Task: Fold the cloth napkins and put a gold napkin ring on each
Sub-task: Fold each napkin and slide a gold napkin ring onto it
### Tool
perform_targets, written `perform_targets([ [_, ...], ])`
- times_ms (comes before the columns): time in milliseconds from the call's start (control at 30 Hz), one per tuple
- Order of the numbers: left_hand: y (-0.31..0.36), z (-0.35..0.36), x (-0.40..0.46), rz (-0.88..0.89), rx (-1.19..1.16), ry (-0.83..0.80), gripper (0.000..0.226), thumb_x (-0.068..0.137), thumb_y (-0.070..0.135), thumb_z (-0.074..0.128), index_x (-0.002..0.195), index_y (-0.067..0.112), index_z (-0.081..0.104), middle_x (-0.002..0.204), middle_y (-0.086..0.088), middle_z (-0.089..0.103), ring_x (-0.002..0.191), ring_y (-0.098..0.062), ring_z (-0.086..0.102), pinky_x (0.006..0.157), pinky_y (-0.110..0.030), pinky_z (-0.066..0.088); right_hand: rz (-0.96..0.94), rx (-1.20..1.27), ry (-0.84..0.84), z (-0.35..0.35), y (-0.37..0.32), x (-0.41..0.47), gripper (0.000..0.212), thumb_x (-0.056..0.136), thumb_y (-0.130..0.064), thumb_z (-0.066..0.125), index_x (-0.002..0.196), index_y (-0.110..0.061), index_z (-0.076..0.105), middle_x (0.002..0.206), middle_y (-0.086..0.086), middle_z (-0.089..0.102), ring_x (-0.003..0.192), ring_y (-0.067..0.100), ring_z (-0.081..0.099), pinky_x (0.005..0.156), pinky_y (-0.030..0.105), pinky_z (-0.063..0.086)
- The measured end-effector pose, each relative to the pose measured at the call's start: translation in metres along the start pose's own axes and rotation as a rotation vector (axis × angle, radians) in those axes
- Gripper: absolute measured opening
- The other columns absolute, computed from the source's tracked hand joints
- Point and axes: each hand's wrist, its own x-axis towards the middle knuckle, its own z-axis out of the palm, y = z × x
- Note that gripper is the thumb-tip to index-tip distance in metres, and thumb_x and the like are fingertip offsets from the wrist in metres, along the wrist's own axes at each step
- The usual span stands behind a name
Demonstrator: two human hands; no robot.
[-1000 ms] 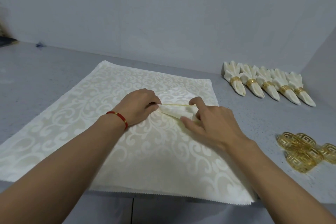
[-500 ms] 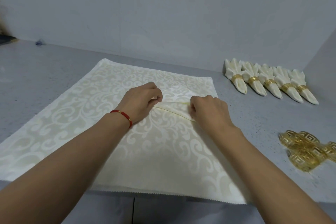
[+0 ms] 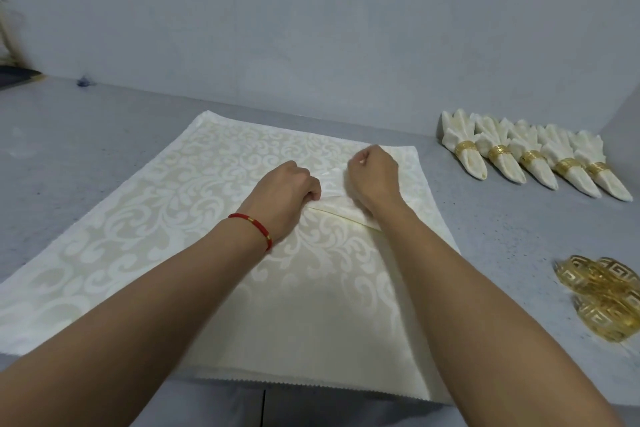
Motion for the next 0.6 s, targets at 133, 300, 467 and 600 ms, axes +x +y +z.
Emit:
perform_targets([
  [133,0.004,0.003,0.000,-0.158,-0.065,0.009,0.023,0.093,-0.001,0.050,0.099,0.015,0.065,0.088,0.001,0.064,0.083,-0.021,0.058,0.072,-0.031,0.043,0.199,0.205,0.059,0.006,0.029,0.009,0.016,0.089,-0.022,0.052,0.103,-0.015,0.056,0.107,0.011,0.068,0.088,0.030,0.070,0.078,0.045,0.061],
  [300,0.000,0.005,0.003,-0.374,-0.144,-0.054,0.018,0.096,0.017,0.048,0.107,0.017,0.062,0.106,-0.002,0.053,0.097,-0.025,0.056,0.081,-0.030,0.040,0.161,0.117,0.015,0.010,0.030,0.015,0.008,0.074,-0.018,0.049,0.068,-0.013,0.052,0.064,0.012,0.056,0.055,0.024,0.048,0.051,0.035,0.041],
  [467,-0.002,0.006,0.007,-0.392,-0.159,-0.090,0.043,0.095,0.020,0.048,0.056,0.020,0.030,0.070,0.001,0.033,0.079,-0.032,0.050,0.061,-0.032,0.029,0.211,0.155,-0.045,0.005,0.027,0.015,0.029,0.074,-0.040,0.049,0.069,-0.013,0.056,0.064,0.008,0.057,0.055,0.025,0.047,0.055,0.035,0.042],
  [600,-0.003,0.002,0.003,-0.385,-0.234,-0.061,0.021,0.098,0.027,0.056,0.078,0.027,0.063,0.091,0.002,0.048,0.089,-0.021,0.052,0.074,-0.026,0.035,0.232,0.239,-0.023,0.003,0.023,0.012,0.050,0.071,-0.064,0.052,0.072,-0.014,0.051,0.070,0.008,0.059,0.059,0.025,0.050,0.061,0.040,0.049],
])
